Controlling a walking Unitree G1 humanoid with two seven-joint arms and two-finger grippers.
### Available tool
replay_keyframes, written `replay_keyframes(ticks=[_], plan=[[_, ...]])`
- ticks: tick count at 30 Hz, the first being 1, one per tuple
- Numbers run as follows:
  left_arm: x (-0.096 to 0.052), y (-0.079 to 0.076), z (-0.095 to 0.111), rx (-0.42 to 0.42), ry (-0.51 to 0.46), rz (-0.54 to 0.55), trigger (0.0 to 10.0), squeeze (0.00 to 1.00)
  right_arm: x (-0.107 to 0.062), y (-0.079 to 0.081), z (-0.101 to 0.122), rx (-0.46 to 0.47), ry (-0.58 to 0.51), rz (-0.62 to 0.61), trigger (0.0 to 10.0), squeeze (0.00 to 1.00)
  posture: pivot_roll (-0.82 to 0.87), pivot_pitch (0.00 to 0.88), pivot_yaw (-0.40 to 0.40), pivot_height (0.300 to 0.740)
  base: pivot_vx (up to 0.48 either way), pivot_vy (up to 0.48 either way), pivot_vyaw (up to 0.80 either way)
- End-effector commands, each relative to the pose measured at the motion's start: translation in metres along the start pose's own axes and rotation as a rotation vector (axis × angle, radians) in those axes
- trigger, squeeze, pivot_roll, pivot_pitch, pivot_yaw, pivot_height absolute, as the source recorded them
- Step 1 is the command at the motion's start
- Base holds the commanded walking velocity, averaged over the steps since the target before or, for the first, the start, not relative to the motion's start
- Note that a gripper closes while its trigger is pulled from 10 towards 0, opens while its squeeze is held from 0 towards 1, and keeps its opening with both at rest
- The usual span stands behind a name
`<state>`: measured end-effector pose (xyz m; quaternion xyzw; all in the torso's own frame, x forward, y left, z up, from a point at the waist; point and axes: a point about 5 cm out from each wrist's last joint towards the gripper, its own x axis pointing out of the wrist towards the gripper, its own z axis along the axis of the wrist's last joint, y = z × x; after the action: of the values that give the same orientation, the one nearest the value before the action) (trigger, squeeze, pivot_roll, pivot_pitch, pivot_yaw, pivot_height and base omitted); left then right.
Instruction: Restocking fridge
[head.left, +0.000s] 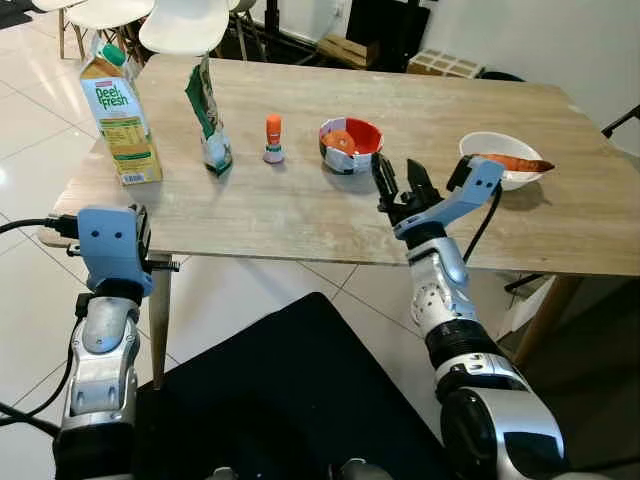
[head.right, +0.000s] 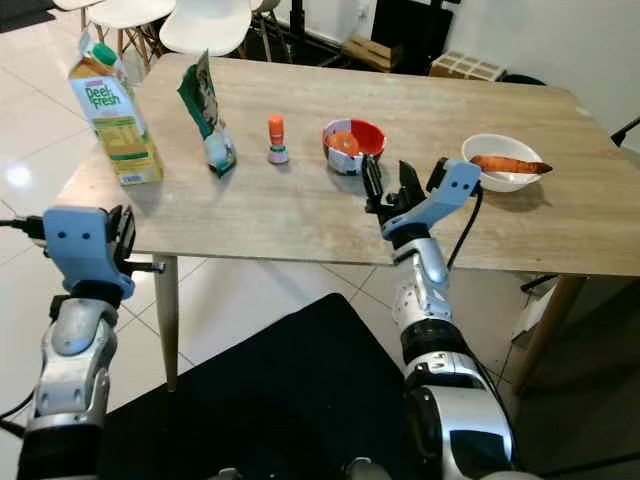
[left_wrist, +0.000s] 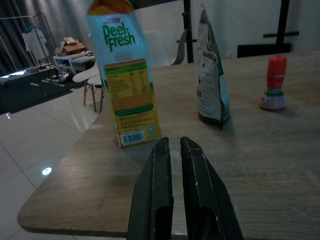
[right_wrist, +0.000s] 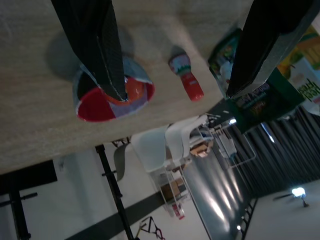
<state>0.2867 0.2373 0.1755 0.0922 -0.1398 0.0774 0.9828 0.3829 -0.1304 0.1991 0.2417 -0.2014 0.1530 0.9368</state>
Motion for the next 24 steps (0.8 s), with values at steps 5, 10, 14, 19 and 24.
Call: replay_keyframes(ticks=[5,10,14,19,24], plan=[[0.000,-0.005,-0.001,-0.014,0.025,-0.038,10.0,0.00,0.001,0.001,-0.003,0.000,0.017,-0.002,10.0,0.00,-0.03,0.086,-0.093,0.740,0.000,0.000,0.00],[0.003,-0.016,0.000,-0.048,0.027,-0.076,10.0,0.00,-0.002,-0.001,-0.012,-0.024,0.080,-0.017,10.0,0.00,-0.03,0.085,-0.088,0.740,0.000,0.000,0.00],[0.004,-0.028,-0.004,-0.034,0.062,-0.150,10.0,0.00,-0.005,0.000,-0.021,-0.082,0.149,0.007,10.0,0.00,-0.03,0.085,-0.085,0.740,0.000,0.000,0.00],[0.007,-0.039,-0.001,-0.035,0.067,-0.221,10.0,0.00,-0.007,0.004,-0.026,-0.106,0.179,0.034,10.0,0.00,-0.03,0.090,-0.077,0.740,0.000,0.000,0.00],[0.008,-0.037,0.002,-0.034,0.054,-0.214,10.0,0.00,-0.006,0.008,-0.027,-0.099,0.180,0.070,10.0,0.00,-0.03,0.092,-0.075,0.740,0.000,0.000,0.00]])
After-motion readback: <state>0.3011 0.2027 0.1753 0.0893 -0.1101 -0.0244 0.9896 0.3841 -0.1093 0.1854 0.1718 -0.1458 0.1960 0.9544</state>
